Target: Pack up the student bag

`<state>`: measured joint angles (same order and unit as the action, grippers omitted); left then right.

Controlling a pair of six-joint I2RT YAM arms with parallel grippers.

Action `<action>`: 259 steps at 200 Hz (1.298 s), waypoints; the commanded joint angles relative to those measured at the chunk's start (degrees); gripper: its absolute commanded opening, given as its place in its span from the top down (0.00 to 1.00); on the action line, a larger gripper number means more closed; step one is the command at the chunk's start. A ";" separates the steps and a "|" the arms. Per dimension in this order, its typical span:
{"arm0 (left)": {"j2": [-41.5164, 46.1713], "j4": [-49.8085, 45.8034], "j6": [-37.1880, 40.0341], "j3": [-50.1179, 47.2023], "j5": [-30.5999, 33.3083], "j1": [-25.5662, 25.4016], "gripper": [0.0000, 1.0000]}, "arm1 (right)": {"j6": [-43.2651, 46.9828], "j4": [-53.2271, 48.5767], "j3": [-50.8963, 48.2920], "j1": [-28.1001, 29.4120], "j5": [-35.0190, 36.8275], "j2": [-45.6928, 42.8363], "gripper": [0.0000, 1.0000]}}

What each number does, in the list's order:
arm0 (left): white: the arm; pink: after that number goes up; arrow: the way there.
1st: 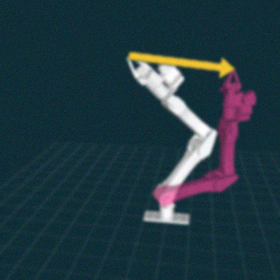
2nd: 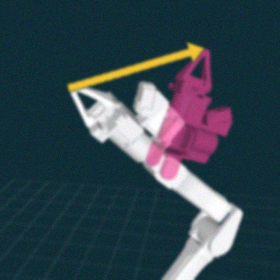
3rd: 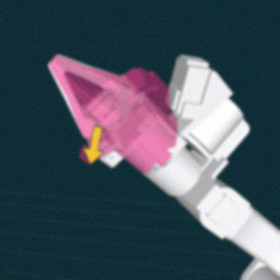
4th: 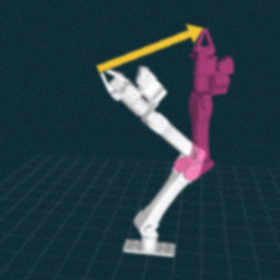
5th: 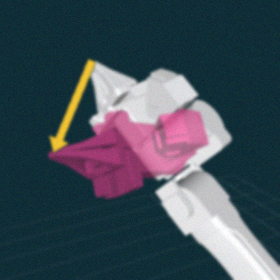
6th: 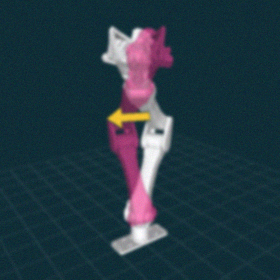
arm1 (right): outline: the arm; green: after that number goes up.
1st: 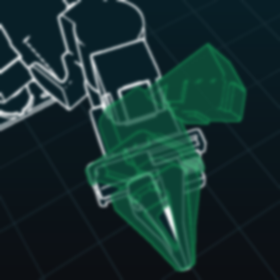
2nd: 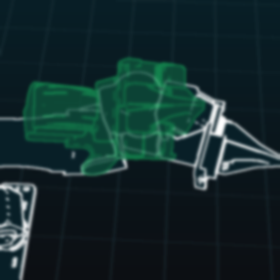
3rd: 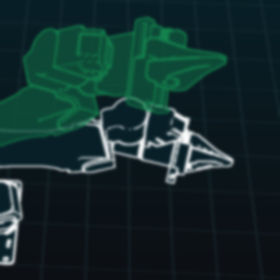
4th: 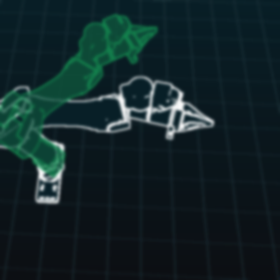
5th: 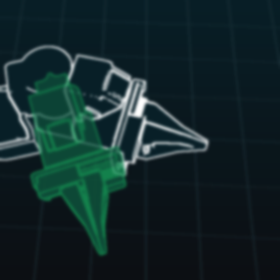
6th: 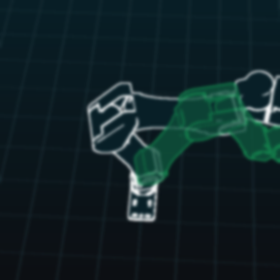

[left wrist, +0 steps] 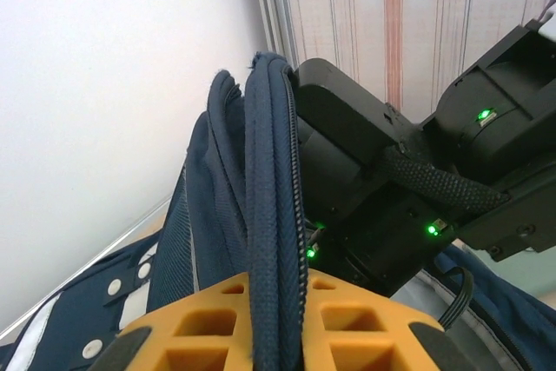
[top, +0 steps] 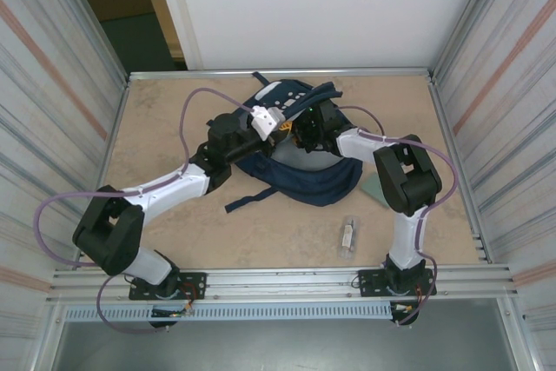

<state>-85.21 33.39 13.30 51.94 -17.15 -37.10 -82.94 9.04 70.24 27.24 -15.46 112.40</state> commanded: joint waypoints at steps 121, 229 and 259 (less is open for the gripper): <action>-2.07 6.15 6.79 12.11 -11.91 -2.36 1.00 | -5.11 23.91 12.62 5.71 4.41 12.73 0.69; -0.82 6.87 6.85 5.31 -5.06 -1.54 1.00 | -3.27 13.26 9.96 -0.62 -2.03 13.06 0.45; -2.00 4.09 9.38 5.33 -4.07 -1.05 1.00 | 2.20 7.28 7.48 -2.32 -4.39 7.52 0.38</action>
<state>-88.31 34.50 19.42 56.97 -20.14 -37.74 -85.65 25.28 79.48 27.51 -17.67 125.64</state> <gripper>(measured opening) 0.132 0.597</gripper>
